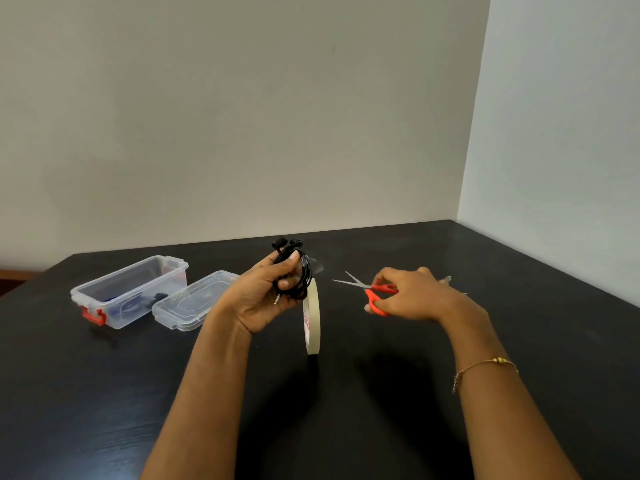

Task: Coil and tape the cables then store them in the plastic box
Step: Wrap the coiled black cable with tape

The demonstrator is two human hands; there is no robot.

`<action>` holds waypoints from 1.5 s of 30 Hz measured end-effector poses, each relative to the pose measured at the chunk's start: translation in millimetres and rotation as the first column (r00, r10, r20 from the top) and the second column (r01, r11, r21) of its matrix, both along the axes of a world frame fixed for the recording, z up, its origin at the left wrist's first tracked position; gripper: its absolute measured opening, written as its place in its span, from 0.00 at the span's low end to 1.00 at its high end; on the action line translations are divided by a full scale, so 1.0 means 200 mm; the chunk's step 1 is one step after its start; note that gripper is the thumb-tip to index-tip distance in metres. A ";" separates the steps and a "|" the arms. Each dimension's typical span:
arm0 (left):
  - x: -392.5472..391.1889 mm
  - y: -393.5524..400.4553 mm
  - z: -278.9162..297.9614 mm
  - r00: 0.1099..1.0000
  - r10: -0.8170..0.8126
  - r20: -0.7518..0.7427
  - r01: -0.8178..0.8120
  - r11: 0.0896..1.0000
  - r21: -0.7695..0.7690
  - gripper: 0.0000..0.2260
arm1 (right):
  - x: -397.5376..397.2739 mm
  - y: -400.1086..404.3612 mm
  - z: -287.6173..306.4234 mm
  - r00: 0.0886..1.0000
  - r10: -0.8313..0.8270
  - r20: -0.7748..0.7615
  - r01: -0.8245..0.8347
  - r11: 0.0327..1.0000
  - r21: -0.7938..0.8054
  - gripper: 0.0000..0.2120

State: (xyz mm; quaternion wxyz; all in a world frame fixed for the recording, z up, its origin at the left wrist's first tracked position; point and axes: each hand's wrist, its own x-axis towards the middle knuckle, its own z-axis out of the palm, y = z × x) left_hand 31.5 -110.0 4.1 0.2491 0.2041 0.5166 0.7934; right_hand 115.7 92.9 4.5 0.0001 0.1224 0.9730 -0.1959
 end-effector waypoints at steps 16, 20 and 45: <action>-0.02 0.10 -0.12 0.978 0.032 0.208 -0.093 0.952 0.290 0.10 | -0.09 -0.03 -0.09 0.991 -0.109 -0.084 0.110 0.994 0.011 0.08; 0.00 0.13 -0.15 0.970 0.047 0.237 -0.096 0.975 0.200 0.13 | -0.12 -0.03 -0.09 0.993 -0.118 -0.013 0.116 0.989 -0.089 0.11; 0.03 0.24 -0.24 0.965 0.140 0.221 -0.136 0.990 -0.032 0.11 | -0.15 0.05 -0.18 0.999 -0.036 -0.028 0.029 0.972 -0.232 0.12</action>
